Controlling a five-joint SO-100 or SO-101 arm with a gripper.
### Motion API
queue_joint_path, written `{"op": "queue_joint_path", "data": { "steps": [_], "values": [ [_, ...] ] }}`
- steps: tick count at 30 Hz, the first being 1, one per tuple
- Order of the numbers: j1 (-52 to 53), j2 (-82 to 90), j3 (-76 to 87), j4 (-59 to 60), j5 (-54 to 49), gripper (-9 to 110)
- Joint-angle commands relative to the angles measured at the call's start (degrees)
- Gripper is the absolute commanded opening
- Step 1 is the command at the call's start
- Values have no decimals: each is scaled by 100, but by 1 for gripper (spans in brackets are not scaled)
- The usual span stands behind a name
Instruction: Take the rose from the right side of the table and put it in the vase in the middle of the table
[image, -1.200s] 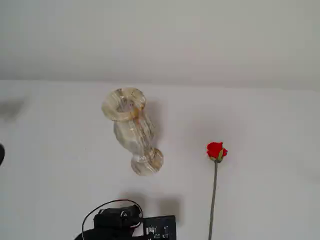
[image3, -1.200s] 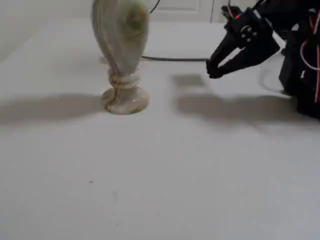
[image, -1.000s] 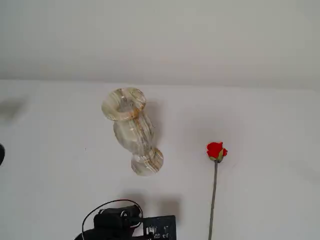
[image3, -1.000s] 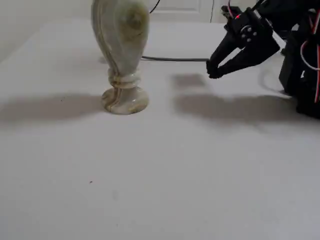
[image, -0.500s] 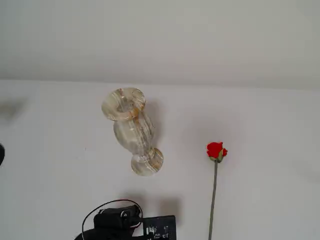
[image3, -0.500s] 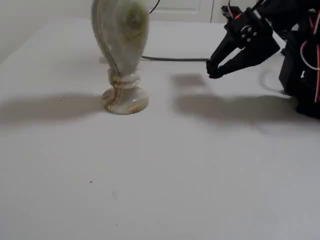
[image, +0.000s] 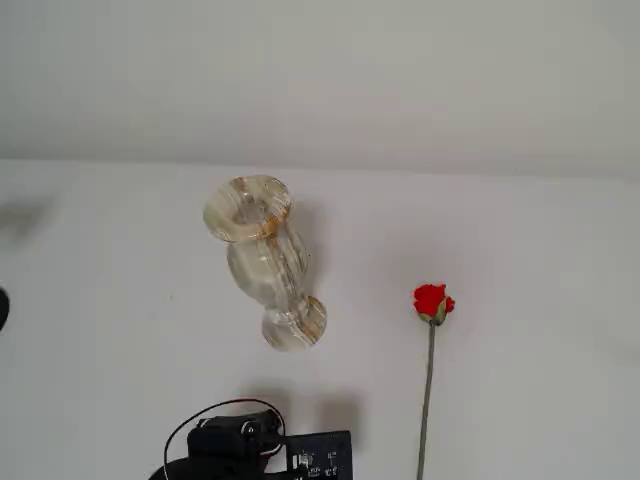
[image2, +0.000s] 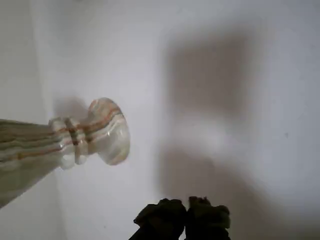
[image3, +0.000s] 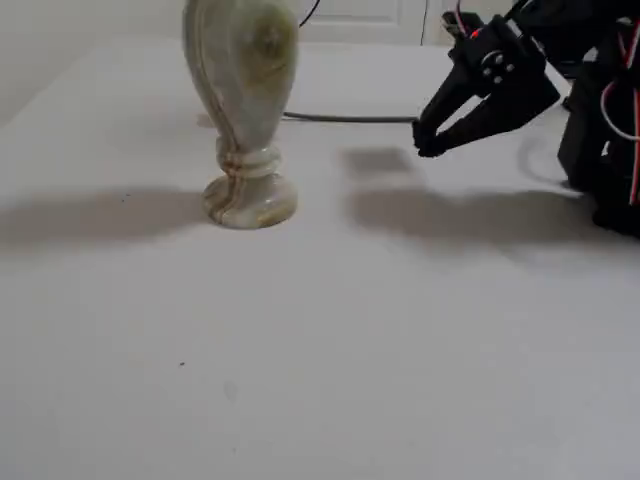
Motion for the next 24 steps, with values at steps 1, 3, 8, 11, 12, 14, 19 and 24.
{"op": "queue_joint_path", "data": {
  "steps": [1, 3, 8, 11, 12, 14, 19, 24],
  "values": [
    [18, 62, -44, -123, -18, 0],
    [18, 62, -44, -123, -18, 0],
    [18, 62, -44, -123, -18, 0],
    [18, 62, -44, -123, -18, 0],
    [-9, 62, -44, -123, -35, 0],
    [-70, 62, -44, -132, -88, 0],
    [-62, 62, -44, -132, -88, 0],
    [-70, 62, -44, -132, -88, 0]
  ]
}}
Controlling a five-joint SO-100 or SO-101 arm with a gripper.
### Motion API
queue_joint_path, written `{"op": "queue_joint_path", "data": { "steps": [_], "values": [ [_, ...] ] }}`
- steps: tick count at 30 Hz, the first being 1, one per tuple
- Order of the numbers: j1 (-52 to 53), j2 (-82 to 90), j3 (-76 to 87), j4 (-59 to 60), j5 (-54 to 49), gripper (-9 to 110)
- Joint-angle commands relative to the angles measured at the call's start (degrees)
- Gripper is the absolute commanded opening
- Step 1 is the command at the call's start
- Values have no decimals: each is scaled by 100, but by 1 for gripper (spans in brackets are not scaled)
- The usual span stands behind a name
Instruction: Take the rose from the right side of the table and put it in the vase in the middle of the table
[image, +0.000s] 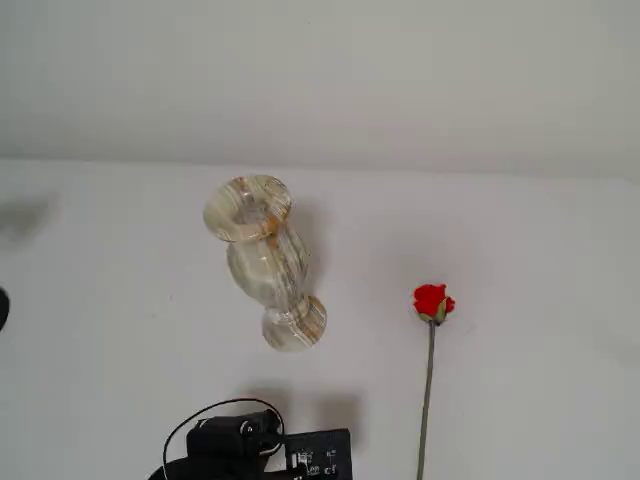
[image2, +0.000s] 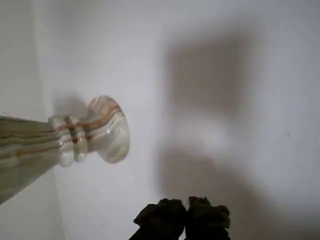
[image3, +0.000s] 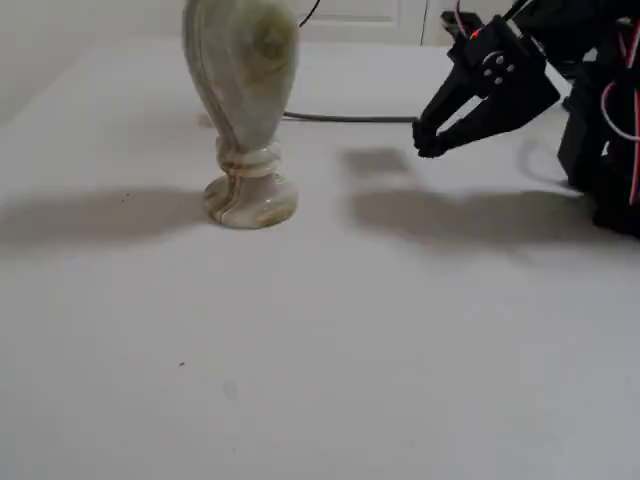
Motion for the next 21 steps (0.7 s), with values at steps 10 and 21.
{"op": "queue_joint_path", "data": {
  "steps": [10, 21],
  "values": [
    [-237, 62, -44, -132, -255, 0],
    [316, -158, -211, -2874, -466, 29]
  ]
}}
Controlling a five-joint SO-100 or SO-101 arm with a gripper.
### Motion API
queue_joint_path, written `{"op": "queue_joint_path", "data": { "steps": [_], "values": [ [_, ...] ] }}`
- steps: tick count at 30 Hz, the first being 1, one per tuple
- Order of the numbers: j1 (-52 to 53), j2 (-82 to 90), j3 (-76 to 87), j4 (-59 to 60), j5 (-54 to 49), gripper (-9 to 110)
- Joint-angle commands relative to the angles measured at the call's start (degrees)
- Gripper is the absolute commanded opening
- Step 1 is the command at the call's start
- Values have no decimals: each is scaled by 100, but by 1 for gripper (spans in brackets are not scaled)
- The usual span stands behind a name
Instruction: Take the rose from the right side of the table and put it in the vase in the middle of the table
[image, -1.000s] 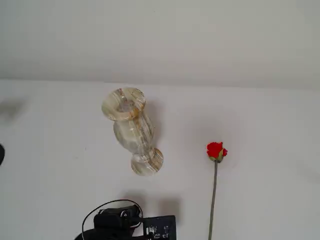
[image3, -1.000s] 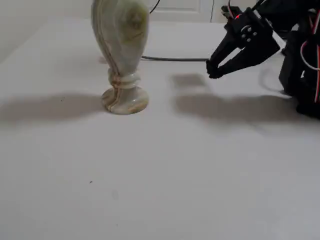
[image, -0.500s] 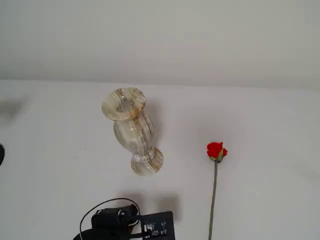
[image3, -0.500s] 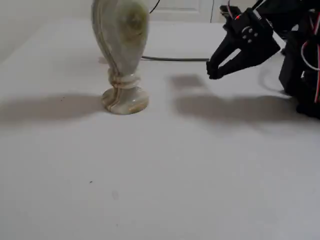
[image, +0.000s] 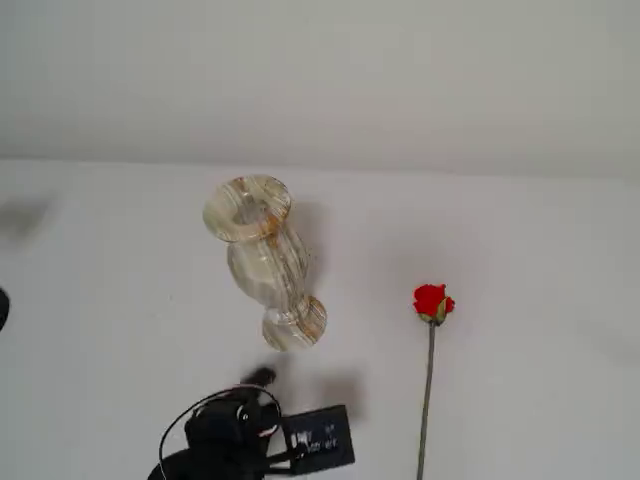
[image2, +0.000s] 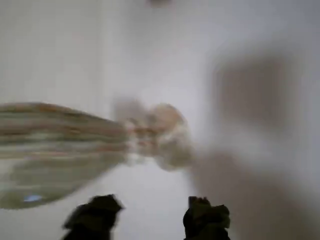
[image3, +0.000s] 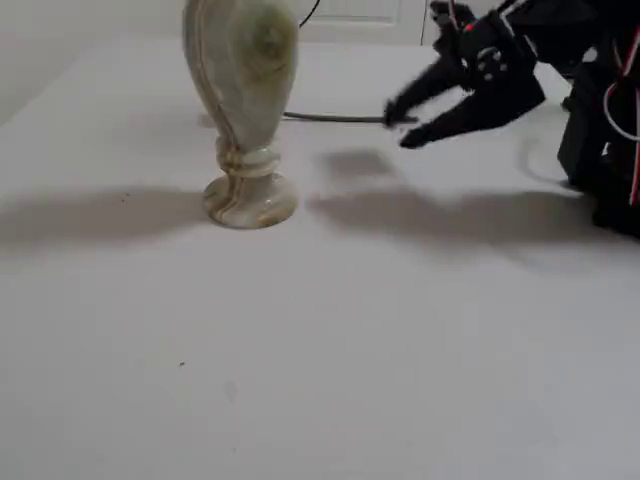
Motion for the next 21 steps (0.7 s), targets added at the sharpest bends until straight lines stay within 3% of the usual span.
{"op": "queue_joint_path", "data": {
  "steps": [1, 5, 8, 13, 21],
  "values": [
    [229, -448, -633, -1230, -62, 30],
    [668, -2892, -2250, -1503, 835, 42],
    [1002, -4737, -3814, -1072, 1714, 49],
    [1292, -6829, -6108, 149, 3103, 52],
    [1406, -8982, -8121, 1266, 4465, 52]
  ]
}}
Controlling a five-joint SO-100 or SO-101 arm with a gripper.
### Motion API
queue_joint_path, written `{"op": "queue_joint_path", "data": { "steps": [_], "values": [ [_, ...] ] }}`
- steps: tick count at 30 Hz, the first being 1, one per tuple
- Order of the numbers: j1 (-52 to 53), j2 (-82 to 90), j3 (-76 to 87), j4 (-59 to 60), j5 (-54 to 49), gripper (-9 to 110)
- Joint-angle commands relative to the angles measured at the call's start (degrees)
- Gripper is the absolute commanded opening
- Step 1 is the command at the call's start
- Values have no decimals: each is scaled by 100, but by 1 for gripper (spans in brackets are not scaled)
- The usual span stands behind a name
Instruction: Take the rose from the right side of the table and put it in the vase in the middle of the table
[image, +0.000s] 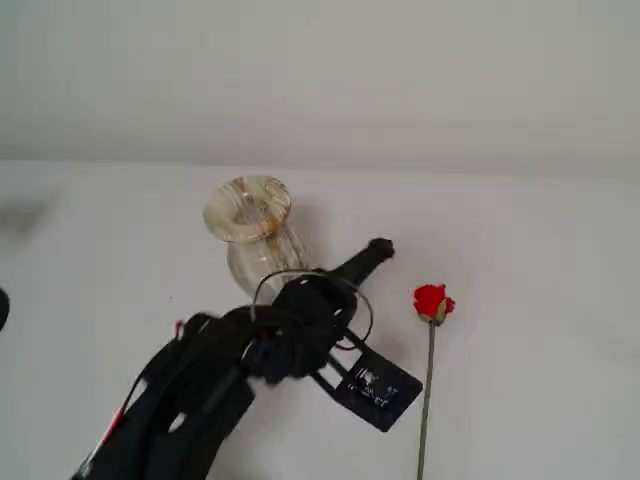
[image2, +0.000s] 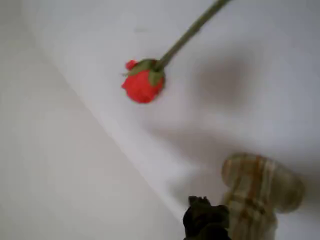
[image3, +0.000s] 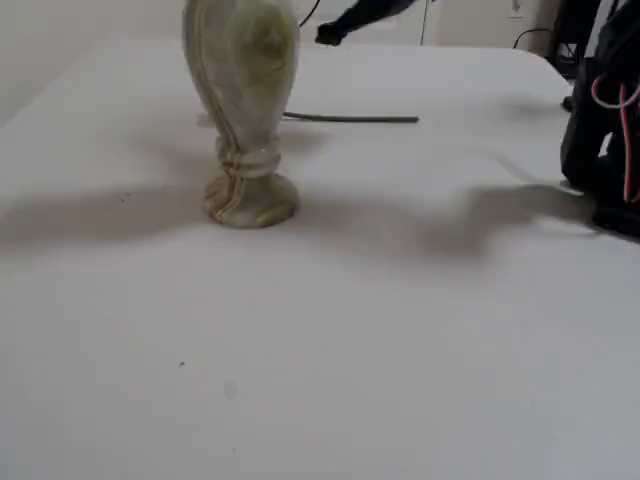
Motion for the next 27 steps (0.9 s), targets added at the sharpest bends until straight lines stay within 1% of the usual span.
{"op": "queue_joint_path", "data": {
  "steps": [1, 7, 12, 14, 16, 17, 19, 20, 21, 27],
  "values": [
    [141, -1371, -1749, 659, 756, 52],
    [290, -3120, -3665, 1775, 1230, 52],
    [360, -4148, -4852, 2355, 1450, 52],
    [404, -4623, -5555, 2742, 1591, 52],
    [431, -5414, -6794, 3472, 1723, 51],
    [439, -5924, -7673, 3955, 1749, 51],
    [483, -7251, -9967, 4939, 1802, 51],
    [501, -7937, -11268, 5317, 1767, 50],
    [501, -8429, -12146, 5502, 1687, 49],
    [527, -8728, -12146, 5265, 1723, 48]
  ]
}}
